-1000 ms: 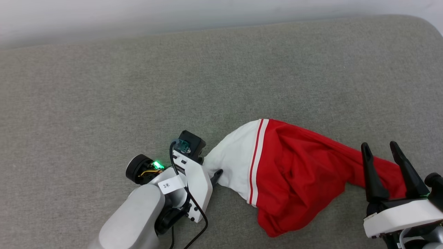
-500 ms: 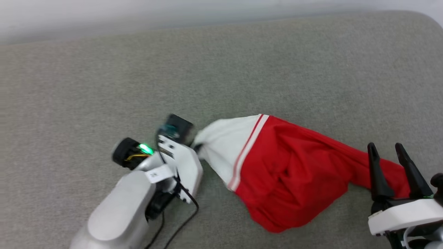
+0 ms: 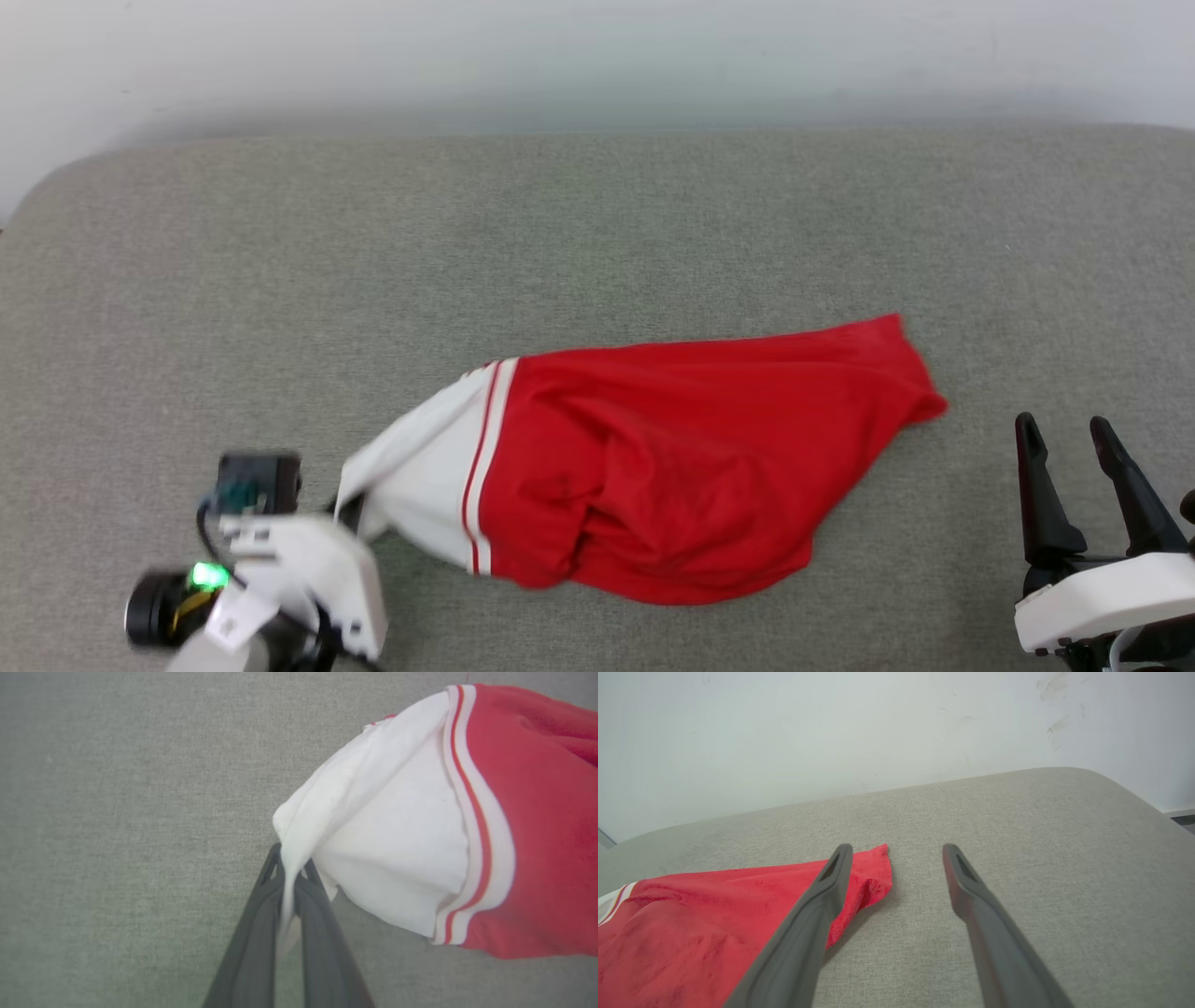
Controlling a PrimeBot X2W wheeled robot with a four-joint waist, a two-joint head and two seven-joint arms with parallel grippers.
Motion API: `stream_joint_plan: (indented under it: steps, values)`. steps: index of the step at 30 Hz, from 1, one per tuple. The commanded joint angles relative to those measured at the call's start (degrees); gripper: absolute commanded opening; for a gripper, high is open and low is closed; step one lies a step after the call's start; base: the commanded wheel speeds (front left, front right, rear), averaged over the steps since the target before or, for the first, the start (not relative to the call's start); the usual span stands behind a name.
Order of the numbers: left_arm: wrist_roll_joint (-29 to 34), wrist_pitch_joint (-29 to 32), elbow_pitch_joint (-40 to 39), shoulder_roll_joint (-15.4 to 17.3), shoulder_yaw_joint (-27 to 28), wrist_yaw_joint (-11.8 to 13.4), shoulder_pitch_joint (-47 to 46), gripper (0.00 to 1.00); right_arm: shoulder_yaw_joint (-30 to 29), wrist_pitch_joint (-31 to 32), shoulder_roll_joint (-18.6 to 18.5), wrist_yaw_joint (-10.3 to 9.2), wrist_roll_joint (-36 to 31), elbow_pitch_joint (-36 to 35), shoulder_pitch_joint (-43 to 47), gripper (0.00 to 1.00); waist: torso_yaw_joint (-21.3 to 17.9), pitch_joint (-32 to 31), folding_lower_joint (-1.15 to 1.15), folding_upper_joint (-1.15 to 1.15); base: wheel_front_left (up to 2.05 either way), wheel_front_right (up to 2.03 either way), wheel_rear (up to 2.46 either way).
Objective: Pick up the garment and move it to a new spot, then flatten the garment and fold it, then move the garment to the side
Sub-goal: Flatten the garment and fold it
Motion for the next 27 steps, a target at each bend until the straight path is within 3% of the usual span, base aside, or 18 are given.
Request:
stream_joint_plan:
  steps: [1,6,7,8,9,21,27]
  values:
    - [-1.4,0.4,-0.6,0.4,0.9,1.3,4.0,0.0,-0.1,0.3,0.1,-0.04,0.1,-0.1,0.7,1.0,0.8,-0.7,0.0,0.0,0.0,0.0,0.0]
    - [-4.4,0.2,-1.2,-0.6,1.6,2.4,11.3,0.0,0.0,1.1,0.1,-0.04,0.3,-0.2,1.4,1.0,1.2,-1.7,0.0,0.0,0.0,0.0,0.0]
    - [-4.8,0.0,-1.3,-1.0,1.5,2.2,12.0,0.3,0.0,1.2,0.1,-0.04,0.3,-0.2,1.5,1.0,1.3,-1.9,0.0,0.0,0.0,0.0,0.0]
    - [-4.7,-0.4,-1.5,-1.3,1.3,2.0,12.3,0.88,0.0,1.5,0.1,-0.04,0.1,-0.3,1.5,1.0,1.3,-2.2,0.0,0.0,0.0,0.0,0.0]
    - [-4.5,-1.1,-1.7,-1.7,1.2,2.0,12.3,1.0,0.0,1.6,0.1,-0.04,0.0,-0.3,1.6,1.0,1.4,-2.6,0.0,0.0,0.0,0.0,0.0]
    - [0.9,-16.4,-4.4,-5.1,0.2,0.5,8.8,1.0,1.3,6.7,0.1,-0.04,0.9,0.3,4.2,1.0,0.7,-6.4,0.0,0.0,0.0,0.0,0.0]
    - [3.9,-23.0,-7.0,-5.9,-0.6,0.2,7.3,1.0,2.5,19.5,0.1,-0.04,1.4,1.6,6.5,1.0,1.3,-6.8,0.0,0.0,0.0,0.0,0.0]
